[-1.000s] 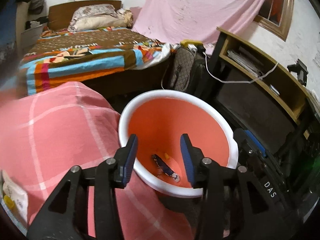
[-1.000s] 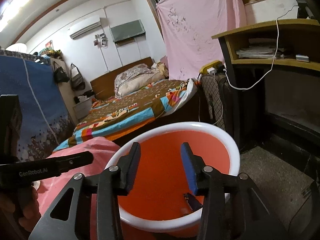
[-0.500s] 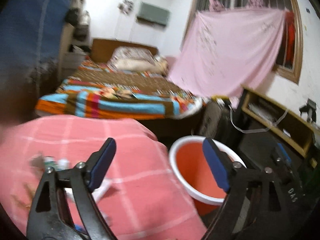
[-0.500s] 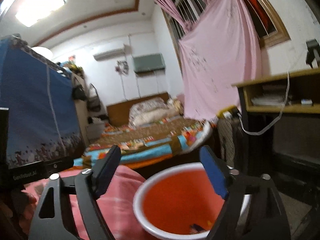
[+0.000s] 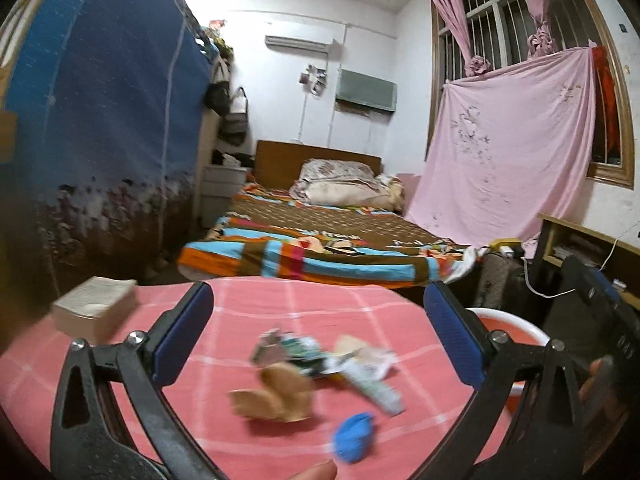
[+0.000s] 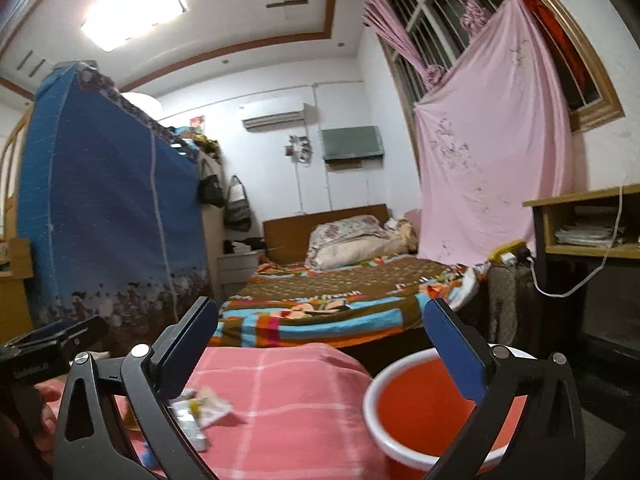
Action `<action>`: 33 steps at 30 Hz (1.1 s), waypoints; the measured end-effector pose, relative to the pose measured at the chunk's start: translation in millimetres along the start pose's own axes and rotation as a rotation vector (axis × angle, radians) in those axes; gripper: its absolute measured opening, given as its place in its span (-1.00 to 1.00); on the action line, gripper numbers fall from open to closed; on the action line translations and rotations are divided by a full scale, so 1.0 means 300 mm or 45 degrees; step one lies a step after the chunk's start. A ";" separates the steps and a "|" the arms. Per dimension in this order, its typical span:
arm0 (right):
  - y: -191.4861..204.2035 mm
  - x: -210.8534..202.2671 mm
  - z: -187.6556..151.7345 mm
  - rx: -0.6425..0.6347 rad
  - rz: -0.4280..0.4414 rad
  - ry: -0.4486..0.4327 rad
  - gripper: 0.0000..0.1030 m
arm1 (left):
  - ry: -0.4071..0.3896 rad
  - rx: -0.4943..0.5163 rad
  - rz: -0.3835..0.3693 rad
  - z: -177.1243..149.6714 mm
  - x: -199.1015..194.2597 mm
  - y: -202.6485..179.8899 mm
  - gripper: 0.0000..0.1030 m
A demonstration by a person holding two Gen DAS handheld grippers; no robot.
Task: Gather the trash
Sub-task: 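Move both tools back over the remaining trash on the blanket, then grasp the tan paper cup with the left tool while the right tool grasps the toothpaste tube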
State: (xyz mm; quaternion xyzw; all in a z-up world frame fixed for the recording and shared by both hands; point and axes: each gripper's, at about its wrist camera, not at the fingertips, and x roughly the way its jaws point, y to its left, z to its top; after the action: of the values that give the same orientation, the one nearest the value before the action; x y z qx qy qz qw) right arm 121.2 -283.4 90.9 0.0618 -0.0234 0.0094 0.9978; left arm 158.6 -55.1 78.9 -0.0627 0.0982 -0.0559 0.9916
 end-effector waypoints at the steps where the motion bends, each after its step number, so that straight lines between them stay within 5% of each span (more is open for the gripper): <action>1: 0.017 -0.002 -0.001 -0.008 0.017 -0.011 1.00 | -0.005 0.009 0.009 -0.003 -0.011 0.020 0.72; 10: 0.190 0.039 -0.051 -0.134 0.138 -0.019 1.00 | -0.042 0.077 0.063 -0.033 -0.052 0.153 0.72; 18: 0.251 0.145 -0.124 -0.225 0.193 0.217 1.00 | 0.220 0.041 0.033 -0.120 0.041 0.197 0.70; 22: 0.251 0.221 -0.163 -0.221 0.227 0.421 0.96 | 0.309 0.025 0.011 -0.143 0.083 0.193 0.63; 29: 0.273 0.286 -0.216 -0.233 0.297 0.633 0.59 | 0.437 0.053 -0.056 -0.162 0.136 0.174 0.24; 33: 0.288 0.313 -0.245 -0.250 0.349 0.743 0.22 | 0.516 0.040 -0.114 -0.168 0.163 0.166 -0.07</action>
State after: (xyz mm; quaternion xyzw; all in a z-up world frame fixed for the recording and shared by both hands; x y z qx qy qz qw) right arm 216.3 -187.1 33.1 -0.0435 0.2543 0.1586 0.9531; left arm 201.2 -17.7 14.0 -0.0390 0.2920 -0.1128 0.9490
